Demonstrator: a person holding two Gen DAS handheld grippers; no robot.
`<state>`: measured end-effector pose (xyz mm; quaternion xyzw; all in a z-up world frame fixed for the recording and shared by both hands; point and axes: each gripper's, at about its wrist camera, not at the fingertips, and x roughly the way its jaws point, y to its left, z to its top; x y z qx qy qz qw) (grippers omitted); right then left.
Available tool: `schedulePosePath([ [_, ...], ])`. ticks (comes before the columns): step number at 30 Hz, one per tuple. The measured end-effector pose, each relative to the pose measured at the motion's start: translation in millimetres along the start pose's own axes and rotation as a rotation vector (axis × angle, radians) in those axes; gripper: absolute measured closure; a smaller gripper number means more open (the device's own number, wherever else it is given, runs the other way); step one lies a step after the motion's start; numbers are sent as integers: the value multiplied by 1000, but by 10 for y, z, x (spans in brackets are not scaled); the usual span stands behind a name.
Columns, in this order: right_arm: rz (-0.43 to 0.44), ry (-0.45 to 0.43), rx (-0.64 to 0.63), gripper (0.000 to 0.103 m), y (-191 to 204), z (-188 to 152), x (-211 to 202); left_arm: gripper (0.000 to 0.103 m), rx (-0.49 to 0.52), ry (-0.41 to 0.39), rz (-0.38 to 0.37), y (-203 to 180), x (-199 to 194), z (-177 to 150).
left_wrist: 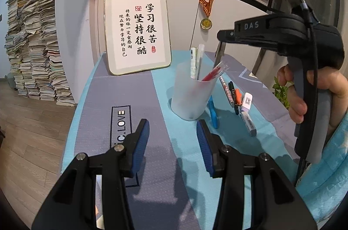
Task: Organize stationery
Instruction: 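Lower the grey pen into the frosted cup and open the right gripper, then grasp the blue pen with the left gripper while the right grasps the pink checkered pen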
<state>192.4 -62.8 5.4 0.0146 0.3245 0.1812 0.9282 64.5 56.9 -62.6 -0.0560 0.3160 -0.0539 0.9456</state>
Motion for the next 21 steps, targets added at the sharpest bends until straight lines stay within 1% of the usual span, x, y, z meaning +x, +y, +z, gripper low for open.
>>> schedulePosePath([
  [3, 7, 33, 10, 91, -41, -46, 59, 60, 3, 1, -2, -17, -1, 7],
  [7, 50, 64, 41, 91, -111, -98, 87, 59, 15, 3, 0, -60, 4, 6],
  [13, 65, 61, 58, 91, -186, -139, -25, 58, 30, 9, 2, -132, 17, 9],
  [16, 56, 47, 67, 91, -262, -167, -132, 57, 43, 16, 0, -196, 39, 6],
  [18, 35, 50, 75, 91, -358, -200, -175, 57, 52, 23, -2, -236, 62, 2],
  [21, 5, 72, 126, 91, -599, -265, -179, 57, 67, 40, -13, -332, 112, -17],
])
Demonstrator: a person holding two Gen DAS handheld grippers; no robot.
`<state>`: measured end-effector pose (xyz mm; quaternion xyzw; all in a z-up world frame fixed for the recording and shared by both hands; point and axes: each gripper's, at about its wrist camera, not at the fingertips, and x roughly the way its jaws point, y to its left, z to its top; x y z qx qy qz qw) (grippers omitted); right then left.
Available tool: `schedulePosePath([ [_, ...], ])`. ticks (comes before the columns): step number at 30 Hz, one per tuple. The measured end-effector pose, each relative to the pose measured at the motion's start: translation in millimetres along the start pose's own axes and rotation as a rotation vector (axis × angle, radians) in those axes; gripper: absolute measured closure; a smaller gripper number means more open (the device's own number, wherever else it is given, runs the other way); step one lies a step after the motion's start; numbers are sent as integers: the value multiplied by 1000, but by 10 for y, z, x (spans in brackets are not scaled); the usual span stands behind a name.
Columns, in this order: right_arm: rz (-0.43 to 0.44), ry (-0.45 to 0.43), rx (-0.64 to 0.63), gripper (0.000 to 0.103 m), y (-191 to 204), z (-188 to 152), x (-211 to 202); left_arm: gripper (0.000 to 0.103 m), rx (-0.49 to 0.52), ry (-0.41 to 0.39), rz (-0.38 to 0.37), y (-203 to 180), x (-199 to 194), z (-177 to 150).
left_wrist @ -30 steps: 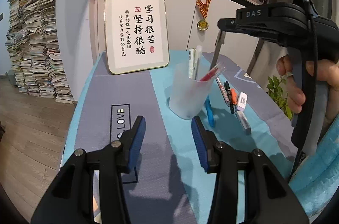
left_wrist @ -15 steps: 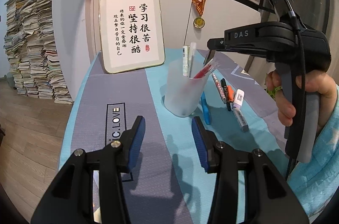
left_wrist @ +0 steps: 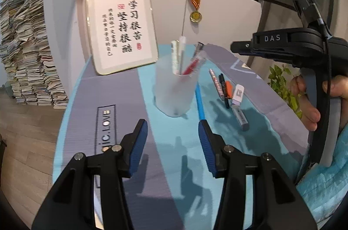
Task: Organize stationery
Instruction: 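Grasp the blue pen with the left gripper while the right grasps the pink checkered pen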
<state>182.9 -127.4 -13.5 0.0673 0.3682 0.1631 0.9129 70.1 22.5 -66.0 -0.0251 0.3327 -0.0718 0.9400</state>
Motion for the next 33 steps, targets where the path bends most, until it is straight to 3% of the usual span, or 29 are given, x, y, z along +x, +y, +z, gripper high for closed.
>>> schedulePosePath([
  [8, -59, 108, 184, 91, -733, -167, 167, 56, 72, 67, -34, -345, 320, -27],
  [21, -14, 245, 231, 91, -1110, -519, 373, 59, 120, 195, 29, -612, 1271, 162],
  [23, -13, 246, 243, 91, -1150, -528, 371, 73, 111, 212, 38, -608, 1372, 195],
  [24, -13, 246, 248, 91, -1163, -529, 373, 95, 102, 235, 34, -599, 1432, 203],
  [28, 19, 243, 256, 91, -1149, -506, 378, 96, 75, 251, -11, -584, 1375, 192],
  [33, 30, 226, 203, 91, -976, -373, 440, 96, 78, 264, -47, -571, 1022, -43],
])
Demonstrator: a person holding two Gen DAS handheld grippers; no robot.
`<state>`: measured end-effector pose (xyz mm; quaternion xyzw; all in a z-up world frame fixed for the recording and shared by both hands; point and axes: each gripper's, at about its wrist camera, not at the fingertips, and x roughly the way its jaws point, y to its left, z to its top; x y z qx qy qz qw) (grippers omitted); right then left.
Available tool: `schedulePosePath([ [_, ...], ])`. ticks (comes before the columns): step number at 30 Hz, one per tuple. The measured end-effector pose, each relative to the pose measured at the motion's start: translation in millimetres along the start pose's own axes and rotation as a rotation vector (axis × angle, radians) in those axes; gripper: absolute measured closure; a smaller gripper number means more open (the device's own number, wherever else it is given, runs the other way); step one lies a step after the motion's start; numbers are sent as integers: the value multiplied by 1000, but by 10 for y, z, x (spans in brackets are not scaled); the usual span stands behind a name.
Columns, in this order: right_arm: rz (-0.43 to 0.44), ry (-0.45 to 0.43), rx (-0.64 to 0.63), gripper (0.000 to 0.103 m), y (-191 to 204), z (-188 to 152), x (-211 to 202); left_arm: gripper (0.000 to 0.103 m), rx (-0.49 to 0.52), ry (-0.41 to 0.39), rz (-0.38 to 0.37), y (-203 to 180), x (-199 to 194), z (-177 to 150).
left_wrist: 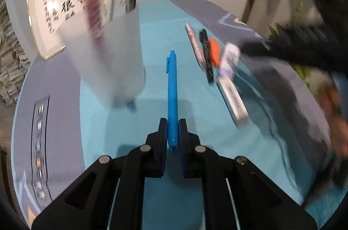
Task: Organize stationery
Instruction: 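Grasp the blue pen with the left gripper while the right grasps the pink checkered pen, then lift the blue pen with the left gripper while the right lifts the pink checkered pen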
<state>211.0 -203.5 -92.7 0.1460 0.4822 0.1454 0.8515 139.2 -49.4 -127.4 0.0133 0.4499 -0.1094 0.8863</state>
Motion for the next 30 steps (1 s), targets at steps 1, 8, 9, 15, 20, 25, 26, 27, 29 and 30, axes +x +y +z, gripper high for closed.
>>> schedulePosePath([
  [1, -8, -3, -12, 91, 35, 52, 28, 96, 4, 10, -12, 10, -74, -98],
  [8, -47, 2, -34, 91, 213, 445, 348, 95, 9, 26, -15, 121, -420, -504],
  [9, -63, 11, -42, 91, 245, 475, 418, 95, 7, 23, -7, 141, -447, -529],
  [15, -184, 127, -86, 91, 372, 510, 879, 95, -15, 14, 3, 243, -486, -575],
  [20, -183, 108, -118, 90, 425, 433, 882, 95, -14, 19, -2, 198, -453, -566],
  [25, 3, 150, -162, 92, 538, 61, 518, 95, -26, 14, -9, 255, -465, -581],
  [26, 25, 149, -178, 92, 567, -37, 404, 95, -28, 16, -8, 269, -476, -592],
  [27, 47, 155, -204, 92, 605, -166, 278, 95, -30, 19, -8, 280, -494, -612],
  [29, 74, 180, -266, 92, 655, -426, 94, 95, -31, 27, -13, 290, -526, -663],
  [30, 81, 194, -299, 92, 666, -581, 9, 95, -30, 34, -19, 291, -545, -697],
])
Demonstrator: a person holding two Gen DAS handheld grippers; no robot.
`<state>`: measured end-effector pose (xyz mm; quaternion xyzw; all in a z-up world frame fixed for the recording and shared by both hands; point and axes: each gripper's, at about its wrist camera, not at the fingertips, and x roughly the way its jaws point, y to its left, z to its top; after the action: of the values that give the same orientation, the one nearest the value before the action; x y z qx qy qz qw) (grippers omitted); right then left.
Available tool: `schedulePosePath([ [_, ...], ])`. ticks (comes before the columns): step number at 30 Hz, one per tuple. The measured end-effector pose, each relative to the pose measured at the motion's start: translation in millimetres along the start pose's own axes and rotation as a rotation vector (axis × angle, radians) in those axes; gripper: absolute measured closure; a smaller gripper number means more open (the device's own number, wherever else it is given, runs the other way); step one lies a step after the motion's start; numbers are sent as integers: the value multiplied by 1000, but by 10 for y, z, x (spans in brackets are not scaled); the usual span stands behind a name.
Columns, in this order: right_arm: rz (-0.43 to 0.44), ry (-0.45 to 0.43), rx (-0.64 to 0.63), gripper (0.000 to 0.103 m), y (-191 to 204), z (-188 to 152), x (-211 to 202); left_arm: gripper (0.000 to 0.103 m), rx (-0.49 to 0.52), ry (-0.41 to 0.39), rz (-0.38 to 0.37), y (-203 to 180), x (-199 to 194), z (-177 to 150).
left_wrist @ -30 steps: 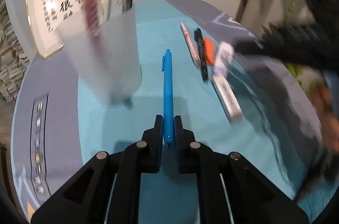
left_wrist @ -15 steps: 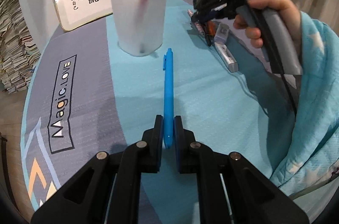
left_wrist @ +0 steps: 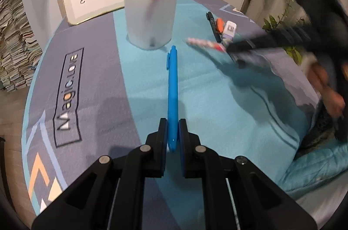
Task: Organize stationery
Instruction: 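Lift the blue pen with the left gripper while the right lifts the pink checkered pen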
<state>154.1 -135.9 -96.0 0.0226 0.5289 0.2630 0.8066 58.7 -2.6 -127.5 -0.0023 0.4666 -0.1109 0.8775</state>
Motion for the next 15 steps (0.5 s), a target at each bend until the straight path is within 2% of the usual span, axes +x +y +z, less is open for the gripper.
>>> schedulePosePath([
  [4, -36, 99, -70, 92, 92, -424, 15, 95, 38, 24, 3, -49, -74, -123],
  [8, -85, 72, -96, 91, 113, -456, -43, 93, 53, 6, 18, -43, -169, -124],
  [9, -103, 53, -104, 84, 142, -422, -73, 93, 48, -11, 30, -31, -198, -73],
  [10, -122, 26, -115, 69, 172, -375, -105, 90, 44, -20, 35, 0, -190, -13],
  [11, -128, 6, -125, 59, 174, -279, -98, 87, 41, -35, 30, 26, -187, 65],
  [12, -128, -22, -136, 43, 195, -190, -99, 80, 36, -51, 25, 49, -158, 159],
  [13, -131, -43, -138, 43, 212, -133, -95, 77, 31, -57, 32, 68, -117, 233],
  [15, -142, -55, -139, 43, 258, -29, -49, 79, 24, -58, 44, 83, -6, 397],
])
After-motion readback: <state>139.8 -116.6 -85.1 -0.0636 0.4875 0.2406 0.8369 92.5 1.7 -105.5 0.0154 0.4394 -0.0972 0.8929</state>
